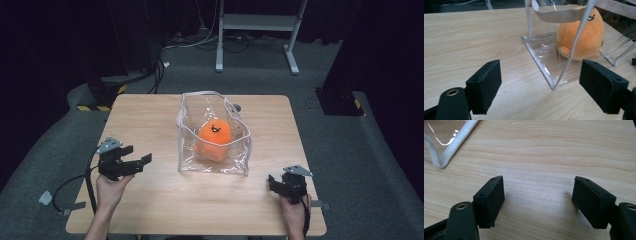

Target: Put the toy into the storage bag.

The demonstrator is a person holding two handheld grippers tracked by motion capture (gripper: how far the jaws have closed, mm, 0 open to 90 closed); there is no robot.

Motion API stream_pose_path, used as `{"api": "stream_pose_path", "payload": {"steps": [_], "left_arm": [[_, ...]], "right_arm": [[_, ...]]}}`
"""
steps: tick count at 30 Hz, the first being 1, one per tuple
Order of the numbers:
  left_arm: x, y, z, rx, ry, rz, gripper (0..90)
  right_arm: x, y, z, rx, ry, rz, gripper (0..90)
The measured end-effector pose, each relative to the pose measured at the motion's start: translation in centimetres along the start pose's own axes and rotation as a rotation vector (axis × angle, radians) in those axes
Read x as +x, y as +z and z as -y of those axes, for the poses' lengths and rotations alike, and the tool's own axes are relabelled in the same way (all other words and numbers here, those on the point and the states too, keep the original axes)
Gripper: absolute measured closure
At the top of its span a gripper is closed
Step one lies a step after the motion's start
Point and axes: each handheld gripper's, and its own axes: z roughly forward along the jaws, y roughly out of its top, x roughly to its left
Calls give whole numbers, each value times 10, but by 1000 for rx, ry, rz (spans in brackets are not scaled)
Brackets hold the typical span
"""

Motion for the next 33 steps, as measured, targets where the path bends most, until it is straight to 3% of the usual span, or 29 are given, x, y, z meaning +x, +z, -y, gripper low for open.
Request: {"api": "stream_pose_path", "payload": {"steps": [16,33], "left_arm": [[4,2,12,7,-27,7,184],[6,7,21,28,-23,-7,182]], "right_arm": [[0,0,0,0,1,0,256],[0,0,0,0,1,0,256]]}}
